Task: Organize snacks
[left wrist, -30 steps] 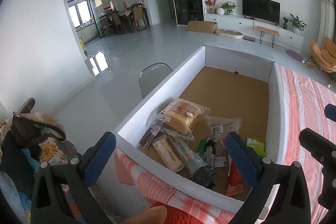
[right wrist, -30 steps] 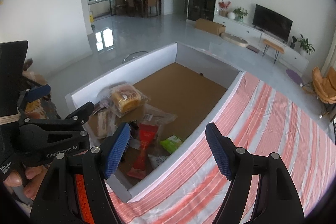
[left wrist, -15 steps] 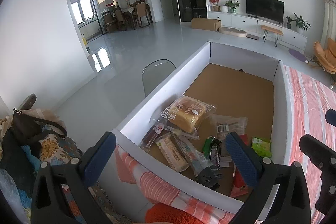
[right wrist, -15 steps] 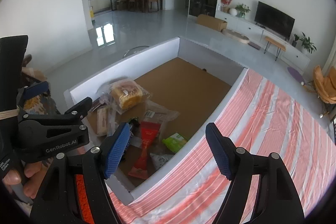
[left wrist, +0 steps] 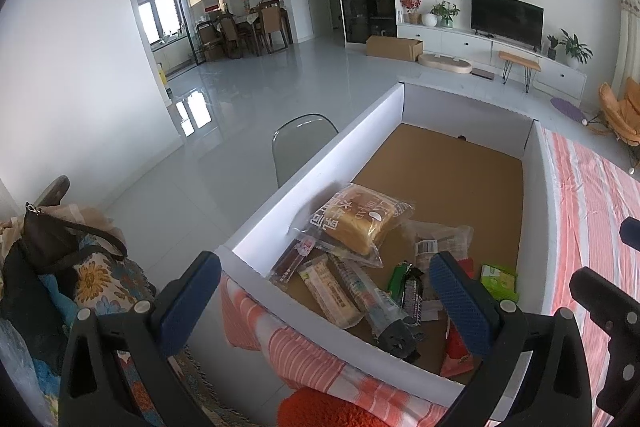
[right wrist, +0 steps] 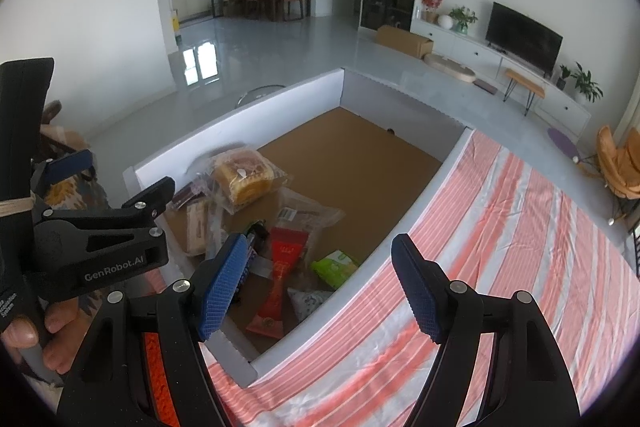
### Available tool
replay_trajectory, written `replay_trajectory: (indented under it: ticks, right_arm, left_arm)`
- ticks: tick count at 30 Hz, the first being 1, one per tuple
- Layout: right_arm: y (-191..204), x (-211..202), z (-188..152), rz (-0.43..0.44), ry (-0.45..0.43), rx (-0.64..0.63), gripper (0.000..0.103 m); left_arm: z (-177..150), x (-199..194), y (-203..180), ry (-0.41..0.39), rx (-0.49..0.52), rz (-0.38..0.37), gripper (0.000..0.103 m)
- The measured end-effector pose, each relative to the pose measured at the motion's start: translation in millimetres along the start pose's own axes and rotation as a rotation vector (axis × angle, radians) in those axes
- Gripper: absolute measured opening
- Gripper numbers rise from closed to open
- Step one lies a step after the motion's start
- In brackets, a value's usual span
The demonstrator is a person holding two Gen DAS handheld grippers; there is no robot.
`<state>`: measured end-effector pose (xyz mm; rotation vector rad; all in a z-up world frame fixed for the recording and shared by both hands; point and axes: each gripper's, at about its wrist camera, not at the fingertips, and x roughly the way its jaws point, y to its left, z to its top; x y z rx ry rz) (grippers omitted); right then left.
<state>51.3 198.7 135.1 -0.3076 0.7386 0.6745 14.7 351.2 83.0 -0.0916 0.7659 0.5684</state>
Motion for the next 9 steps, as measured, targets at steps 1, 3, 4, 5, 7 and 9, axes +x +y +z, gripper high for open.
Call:
replay_trajectory:
  ticks: [1, 3, 4, 5, 7, 9]
  right_arm:
    - [0.2, -0.1, -0.7, 0.0, 0.001, -0.002, 0.078]
    - [1.3, 0.4, -2.0, 0.001, 0.003, -0.006, 0.078]
    - [1.0, 0.2, -2.8, 0.002, 0.005, -0.007, 0.078]
    - [1.9, 0.7, -2.6, 0.002, 0.006, -0.007, 0.078]
    - [1.7, 0.6, -3.4, 0.002, 0.008, -0.007, 0.078]
    - [3.1, 1.5, -2.8, 0.003, 0.009, -0.009, 0.078]
  left_arm:
    - [-0.2, 0.7, 0.3, 0.002, -0.002, -0.002, 0.103]
    - [-0.4, 1.2, 0.4, 0.004, -0.001, -0.008, 0.103]
    - [-0.5, 1.3, 0.2, 0.004, -0.002, -0.013, 0.103]
    - [-0.7, 0.9, 0.2, 0.003, -0.004, -0.014, 0.103]
    - [-1.7, 0.1, 1.2, -0.001, -0.009, -0.015, 0.103]
    - [-2.9, -0.6, 1.9, -0.004, -0.012, -0.006, 0.103]
